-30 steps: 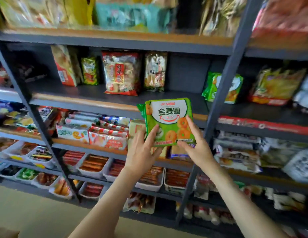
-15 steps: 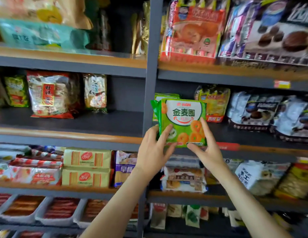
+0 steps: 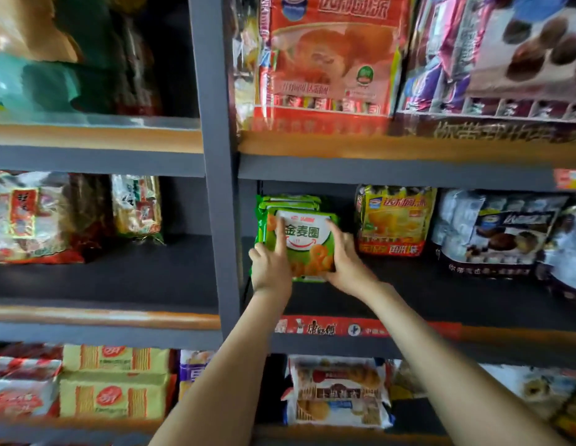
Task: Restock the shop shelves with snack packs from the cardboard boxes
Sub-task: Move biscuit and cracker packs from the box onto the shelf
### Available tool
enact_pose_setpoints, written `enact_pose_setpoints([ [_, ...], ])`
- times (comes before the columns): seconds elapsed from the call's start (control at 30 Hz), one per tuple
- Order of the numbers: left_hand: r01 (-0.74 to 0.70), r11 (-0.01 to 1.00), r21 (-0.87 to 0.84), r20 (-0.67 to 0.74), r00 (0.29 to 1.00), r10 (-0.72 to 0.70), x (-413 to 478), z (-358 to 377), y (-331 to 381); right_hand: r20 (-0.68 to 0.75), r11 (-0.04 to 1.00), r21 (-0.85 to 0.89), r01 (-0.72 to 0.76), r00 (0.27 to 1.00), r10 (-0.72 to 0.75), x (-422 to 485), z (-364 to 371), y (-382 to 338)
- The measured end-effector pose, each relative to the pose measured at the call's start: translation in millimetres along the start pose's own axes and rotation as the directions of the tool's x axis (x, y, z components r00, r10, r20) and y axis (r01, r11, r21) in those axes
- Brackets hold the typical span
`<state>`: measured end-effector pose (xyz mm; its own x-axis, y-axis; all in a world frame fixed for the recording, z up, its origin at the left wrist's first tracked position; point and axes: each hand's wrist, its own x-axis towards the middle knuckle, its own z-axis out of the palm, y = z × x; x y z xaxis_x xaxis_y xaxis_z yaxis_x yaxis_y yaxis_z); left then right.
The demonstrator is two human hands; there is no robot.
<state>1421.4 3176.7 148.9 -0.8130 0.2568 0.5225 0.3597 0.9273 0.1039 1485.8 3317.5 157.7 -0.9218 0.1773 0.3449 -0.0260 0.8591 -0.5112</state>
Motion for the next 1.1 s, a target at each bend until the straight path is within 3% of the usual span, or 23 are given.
enact_pose_setpoints([
  [0.1, -0.056, 0.994, 0.097, 0.125, 0.991, 0.044, 12, 26, -6, -0.008, 0.995, -0.097, 0.024, 1.0, -0.025, 21, 12, 5],
  [0.13, -0.009, 0.995, 0.099, 0.135, 0.991, -0.005, 14, 24, -3, -0.011, 0.992, -0.124, 0.025, 1.0, -0.027, 26, 14, 7],
  [0.23, 0.071, 0.997, -0.041, 0.196, 0.979, -0.062, 16, 27, -1, -0.024, 0.984, -0.173, 0.05, 0.998, -0.055, 35, 19, 15],
  [0.3, 0.134, 0.989, -0.068, 0.173, 0.977, -0.121, 22, 35, 0, -0.017, 0.974, -0.224, 0.038, 0.999, -0.043, 37, 21, 17],
  [0.5, 0.054, 0.998, -0.034, 0.092, 0.994, -0.051, 15, 28, 1, -0.02, 0.931, -0.359, -0.066, 0.998, 0.064, 25, 18, 1],
  [0.7, 0.014, 0.978, -0.21, 0.248, 0.968, 0.04, -29, -17, 11, -0.137, 0.967, -0.245, -0.068, 0.99, 0.034, -33, 11, -31],
  [0.83, -0.019, 0.857, -0.515, 0.114, 0.989, 0.09, -96, -48, 2, -0.246, 0.993, -0.103, 0.062, 0.965, -0.086, -91, 27, -54],
  [0.93, 0.023, 0.774, -0.633, 0.076, 0.997, 0.032, -154, -53, -22, -0.289, 0.987, -0.01, 0.159, 0.945, -0.155, -134, 56, -74],
  [1.0, 0.107, 0.759, -0.643, 0.104, 0.993, -0.052, -191, -51, -48, -0.237, 0.978, 0.035, 0.205, 0.952, -0.191, -160, 83, -89],
  [1.1, 0.262, 0.771, -0.581, 0.217, 0.962, -0.163, -247, -41, -104, -0.026, 0.968, 0.11, 0.227, 0.974, -0.225, -193, 135, -116],
])
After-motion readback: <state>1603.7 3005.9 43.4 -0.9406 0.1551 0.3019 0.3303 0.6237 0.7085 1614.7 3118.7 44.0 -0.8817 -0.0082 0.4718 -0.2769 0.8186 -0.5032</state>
